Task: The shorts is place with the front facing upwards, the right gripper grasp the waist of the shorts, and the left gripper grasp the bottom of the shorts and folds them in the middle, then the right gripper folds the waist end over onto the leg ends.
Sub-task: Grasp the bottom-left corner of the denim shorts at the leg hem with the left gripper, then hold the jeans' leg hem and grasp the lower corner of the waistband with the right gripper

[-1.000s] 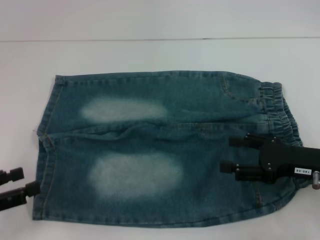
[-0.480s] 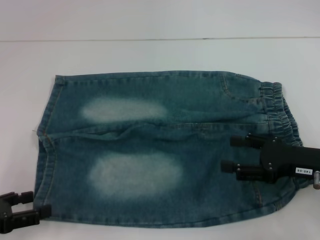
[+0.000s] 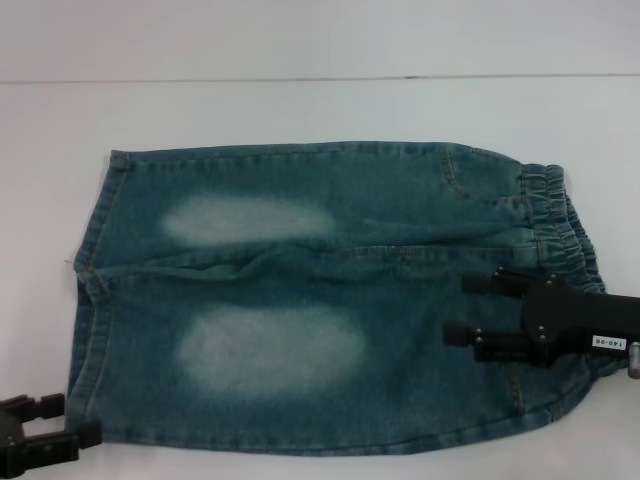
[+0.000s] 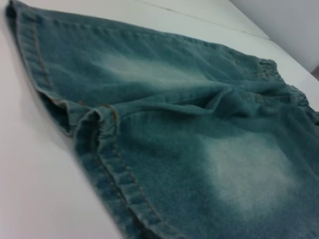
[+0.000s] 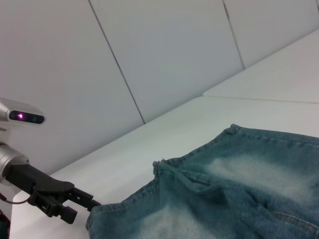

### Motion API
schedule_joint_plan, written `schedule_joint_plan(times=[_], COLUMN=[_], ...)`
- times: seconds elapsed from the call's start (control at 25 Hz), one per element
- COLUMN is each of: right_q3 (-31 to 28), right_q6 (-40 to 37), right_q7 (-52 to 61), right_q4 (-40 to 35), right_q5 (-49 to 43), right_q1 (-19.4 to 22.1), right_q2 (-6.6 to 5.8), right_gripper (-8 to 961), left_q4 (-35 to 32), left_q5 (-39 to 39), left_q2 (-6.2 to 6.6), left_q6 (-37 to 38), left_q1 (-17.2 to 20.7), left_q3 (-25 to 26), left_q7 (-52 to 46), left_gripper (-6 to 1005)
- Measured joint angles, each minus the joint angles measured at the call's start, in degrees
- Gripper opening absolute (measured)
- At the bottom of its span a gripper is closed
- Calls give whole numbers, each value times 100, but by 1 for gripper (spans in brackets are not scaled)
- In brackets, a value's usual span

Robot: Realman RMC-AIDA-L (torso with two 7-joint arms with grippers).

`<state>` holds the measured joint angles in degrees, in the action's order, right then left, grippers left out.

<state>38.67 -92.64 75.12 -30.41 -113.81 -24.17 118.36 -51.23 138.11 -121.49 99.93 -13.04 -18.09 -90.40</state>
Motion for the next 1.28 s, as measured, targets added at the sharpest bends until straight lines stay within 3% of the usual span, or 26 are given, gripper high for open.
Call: schedule_joint_plan(times=[0.36, 0.8, 1.0, 1.12, 1.28], right_q3=[0, -3, -49, -128, -592], right_q6=[0, -15, -198, -416, -376], right_q7=[1, 10, 112, 361, 847], right_q4=[0, 0, 0, -2, -103], right_q5=[-1, -1, 1, 17, 9], right_q1=[0, 13, 107, 242, 604], right_q2=[2, 13, -43, -168, -371], right_gripper=[866, 859, 856, 854, 851], left_q4=[18, 171, 117, 111, 114], left_q5=[8, -12, -2, -18, -37], left_q2=[-103, -84, -103, -104, -103], left_q6=[28, 58, 84, 103, 113], left_q1=[-120, -318, -363, -383, -409], left_q3=[-266, -354, -442, -443, -442], left_q7=[-5, 25, 17, 24, 29], left_gripper=[876, 875, 778, 539, 344])
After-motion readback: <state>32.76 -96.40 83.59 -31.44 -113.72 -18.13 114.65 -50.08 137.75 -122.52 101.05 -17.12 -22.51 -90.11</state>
